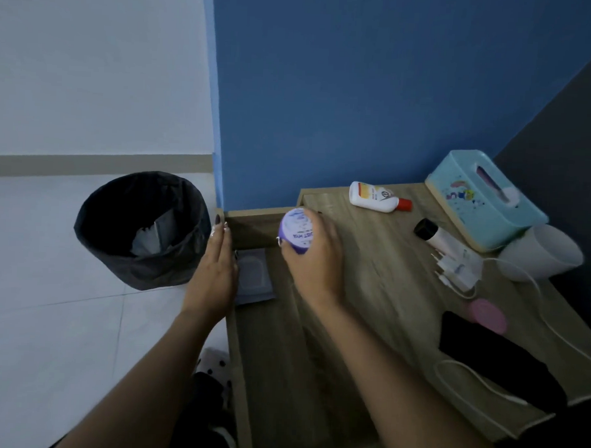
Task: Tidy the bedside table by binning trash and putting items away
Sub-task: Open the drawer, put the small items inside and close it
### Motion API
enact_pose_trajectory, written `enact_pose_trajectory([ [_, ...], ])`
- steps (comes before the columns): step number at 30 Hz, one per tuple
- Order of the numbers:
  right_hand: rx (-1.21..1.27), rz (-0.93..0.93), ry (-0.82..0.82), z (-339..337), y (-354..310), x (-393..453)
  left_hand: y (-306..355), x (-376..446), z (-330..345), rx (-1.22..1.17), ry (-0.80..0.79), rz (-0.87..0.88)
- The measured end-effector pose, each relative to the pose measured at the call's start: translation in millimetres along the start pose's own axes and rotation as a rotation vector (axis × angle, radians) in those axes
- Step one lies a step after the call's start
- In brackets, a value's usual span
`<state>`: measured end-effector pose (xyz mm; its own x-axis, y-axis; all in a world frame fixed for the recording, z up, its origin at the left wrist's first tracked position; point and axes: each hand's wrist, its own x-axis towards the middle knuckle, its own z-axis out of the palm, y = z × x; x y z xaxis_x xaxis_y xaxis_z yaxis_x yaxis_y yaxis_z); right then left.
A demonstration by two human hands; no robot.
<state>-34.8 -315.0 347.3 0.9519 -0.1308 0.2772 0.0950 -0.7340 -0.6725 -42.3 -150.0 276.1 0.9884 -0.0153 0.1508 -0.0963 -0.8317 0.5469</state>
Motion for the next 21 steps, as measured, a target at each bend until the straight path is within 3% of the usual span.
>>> enact_pose_trajectory([
  [10,-0.057,0.187,-0.121,93,41,-19,-2,-1,2,0.005,0.042,0.018],
  [21,-0.097,0.311,-0.132,124,73,-2,-7,1,10,-0.050,0.068,-0.004],
])
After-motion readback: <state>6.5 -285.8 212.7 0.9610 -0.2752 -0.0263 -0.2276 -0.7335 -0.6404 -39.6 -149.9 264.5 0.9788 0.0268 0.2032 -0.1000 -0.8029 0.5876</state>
